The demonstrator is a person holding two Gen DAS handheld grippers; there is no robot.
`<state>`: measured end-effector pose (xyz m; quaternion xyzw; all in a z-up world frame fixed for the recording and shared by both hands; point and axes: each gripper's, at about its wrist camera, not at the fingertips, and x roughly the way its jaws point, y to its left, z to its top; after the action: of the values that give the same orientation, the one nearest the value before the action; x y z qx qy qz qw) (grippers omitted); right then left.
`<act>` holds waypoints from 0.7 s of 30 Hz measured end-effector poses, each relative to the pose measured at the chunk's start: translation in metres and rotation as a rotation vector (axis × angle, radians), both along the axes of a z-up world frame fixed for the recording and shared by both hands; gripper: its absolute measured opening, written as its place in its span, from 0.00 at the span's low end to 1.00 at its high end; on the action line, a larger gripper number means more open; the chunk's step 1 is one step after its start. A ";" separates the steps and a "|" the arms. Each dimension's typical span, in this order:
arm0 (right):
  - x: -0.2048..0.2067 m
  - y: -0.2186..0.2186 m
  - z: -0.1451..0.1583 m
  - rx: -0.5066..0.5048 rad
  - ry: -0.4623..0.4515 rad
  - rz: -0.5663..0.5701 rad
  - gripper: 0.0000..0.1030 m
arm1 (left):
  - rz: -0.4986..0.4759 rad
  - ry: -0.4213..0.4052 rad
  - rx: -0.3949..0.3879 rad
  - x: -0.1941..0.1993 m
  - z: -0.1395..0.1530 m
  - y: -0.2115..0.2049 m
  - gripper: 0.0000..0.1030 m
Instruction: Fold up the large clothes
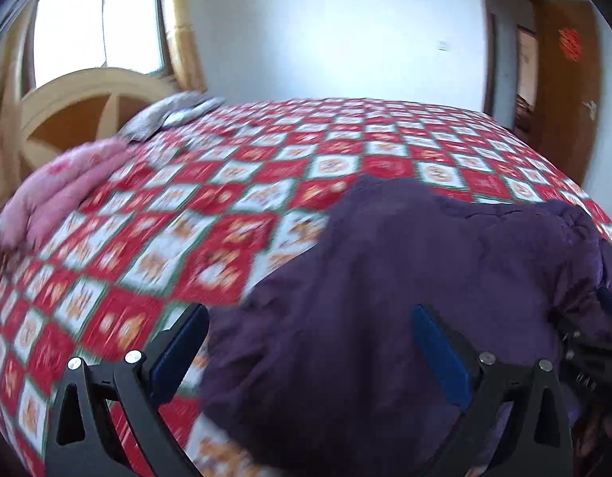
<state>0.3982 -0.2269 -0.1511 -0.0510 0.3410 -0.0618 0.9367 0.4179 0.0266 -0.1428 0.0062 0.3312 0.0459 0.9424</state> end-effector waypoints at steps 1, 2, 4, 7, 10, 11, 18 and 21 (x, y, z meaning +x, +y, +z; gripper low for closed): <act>-0.003 0.000 0.002 0.007 -0.006 -0.011 0.93 | 0.040 0.034 -0.042 -0.004 -0.004 0.018 0.99; -0.009 0.001 0.006 0.015 -0.013 -0.028 0.93 | 0.068 0.053 -0.080 -0.008 -0.007 0.029 0.99; -0.032 0.007 0.018 0.015 -0.057 -0.050 0.93 | 0.128 0.074 -0.212 -0.018 -0.014 0.059 0.99; -0.054 0.022 0.020 -0.034 -0.087 -0.046 0.93 | 0.162 0.095 -0.308 -0.023 -0.023 0.067 0.99; -0.050 0.024 -0.003 -0.093 -0.053 -0.069 0.94 | 0.136 0.106 -0.354 -0.016 -0.030 0.052 0.99; -0.047 0.021 -0.006 -0.078 -0.041 -0.070 0.94 | 0.132 0.115 -0.362 -0.011 -0.033 0.047 0.99; -0.045 0.018 -0.005 -0.066 -0.031 -0.075 0.95 | 0.117 0.084 -0.545 0.015 -0.052 0.040 0.99; -0.046 0.018 -0.005 -0.070 -0.037 -0.082 0.95 | 0.018 0.034 -0.487 0.024 -0.038 0.027 0.65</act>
<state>0.3521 -0.2087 -0.1561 -0.0685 0.3229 -0.1129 0.9372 0.4420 0.0536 -0.1803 -0.2231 0.3482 -0.0270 0.9101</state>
